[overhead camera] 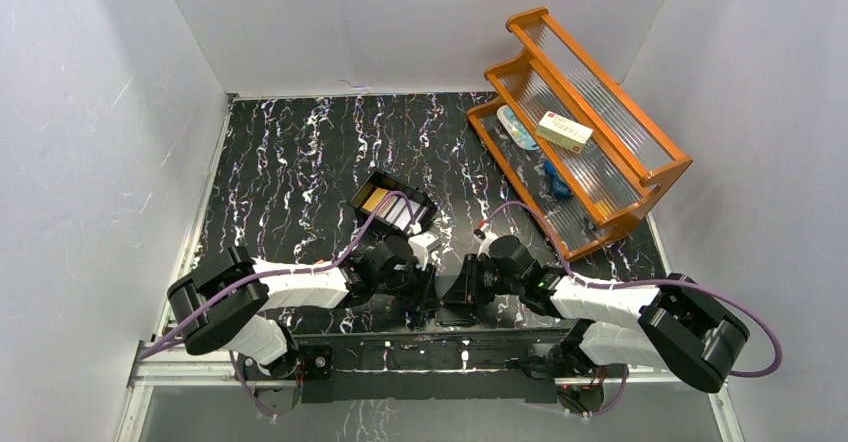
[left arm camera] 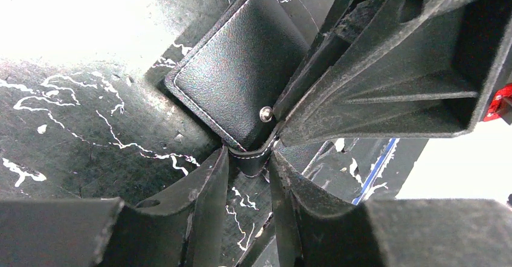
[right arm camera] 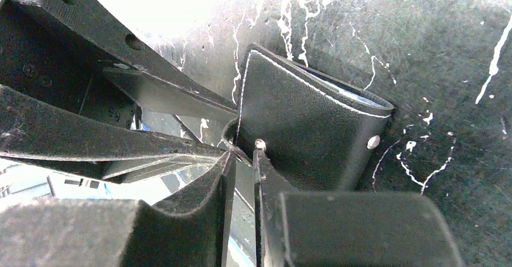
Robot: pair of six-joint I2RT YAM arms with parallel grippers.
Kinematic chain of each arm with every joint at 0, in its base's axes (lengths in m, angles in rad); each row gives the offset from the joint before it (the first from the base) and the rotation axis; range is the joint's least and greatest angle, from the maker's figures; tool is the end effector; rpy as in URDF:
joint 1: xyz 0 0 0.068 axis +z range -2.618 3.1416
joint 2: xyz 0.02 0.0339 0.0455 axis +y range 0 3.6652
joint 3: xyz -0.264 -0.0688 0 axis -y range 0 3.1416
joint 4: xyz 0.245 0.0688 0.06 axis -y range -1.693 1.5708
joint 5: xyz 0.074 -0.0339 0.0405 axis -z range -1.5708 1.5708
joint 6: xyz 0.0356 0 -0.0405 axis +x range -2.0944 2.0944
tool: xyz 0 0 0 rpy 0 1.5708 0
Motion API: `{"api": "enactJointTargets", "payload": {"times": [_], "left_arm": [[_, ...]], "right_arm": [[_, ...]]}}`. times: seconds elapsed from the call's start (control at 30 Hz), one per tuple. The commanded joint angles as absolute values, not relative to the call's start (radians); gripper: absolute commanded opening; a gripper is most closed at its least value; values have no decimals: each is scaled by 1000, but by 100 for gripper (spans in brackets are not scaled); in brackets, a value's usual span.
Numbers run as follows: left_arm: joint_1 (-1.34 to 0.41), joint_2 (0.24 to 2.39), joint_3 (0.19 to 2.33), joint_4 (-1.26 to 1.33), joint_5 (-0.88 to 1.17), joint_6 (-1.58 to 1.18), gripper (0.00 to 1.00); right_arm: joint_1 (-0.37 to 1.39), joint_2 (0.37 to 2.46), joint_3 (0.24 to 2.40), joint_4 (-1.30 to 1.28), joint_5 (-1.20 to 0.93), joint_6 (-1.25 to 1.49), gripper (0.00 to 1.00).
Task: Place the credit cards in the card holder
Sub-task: Close the card holder at the center of the board.
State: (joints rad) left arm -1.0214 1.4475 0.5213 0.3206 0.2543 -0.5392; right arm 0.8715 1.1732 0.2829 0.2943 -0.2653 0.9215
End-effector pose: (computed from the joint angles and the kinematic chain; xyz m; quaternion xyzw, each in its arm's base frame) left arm 0.1343 -0.2365 0.1540 0.2669 0.8392 -0.4037 0.2481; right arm 0.1269 0.1654 0.1434 -0.0400 0.8771 0.4356 0.1985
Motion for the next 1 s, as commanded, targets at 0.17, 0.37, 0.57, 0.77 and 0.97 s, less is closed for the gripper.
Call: {"api": "enactJointTargets", "payload": {"times": [0.17,0.37,0.57,0.77,0.97], "left_arm": [[-1026,1449,548,314,241,-540,28],[-1026,1416,560,270,201,-567,34],[-1026,1307,590,142,75,-614,45],[-1026,1250,595,102,22,-635,45],[-1026,1299,618,81,14,-635,40]], "right_arm": [[873,1171,268,360,-310,926,25],[871,1160,274,374,-301,944,0],[851,1153,334,240,-264,951,0],[831,1170,334,237,-276,973,0],[823,1169,385,246,-295,997,0]]}}
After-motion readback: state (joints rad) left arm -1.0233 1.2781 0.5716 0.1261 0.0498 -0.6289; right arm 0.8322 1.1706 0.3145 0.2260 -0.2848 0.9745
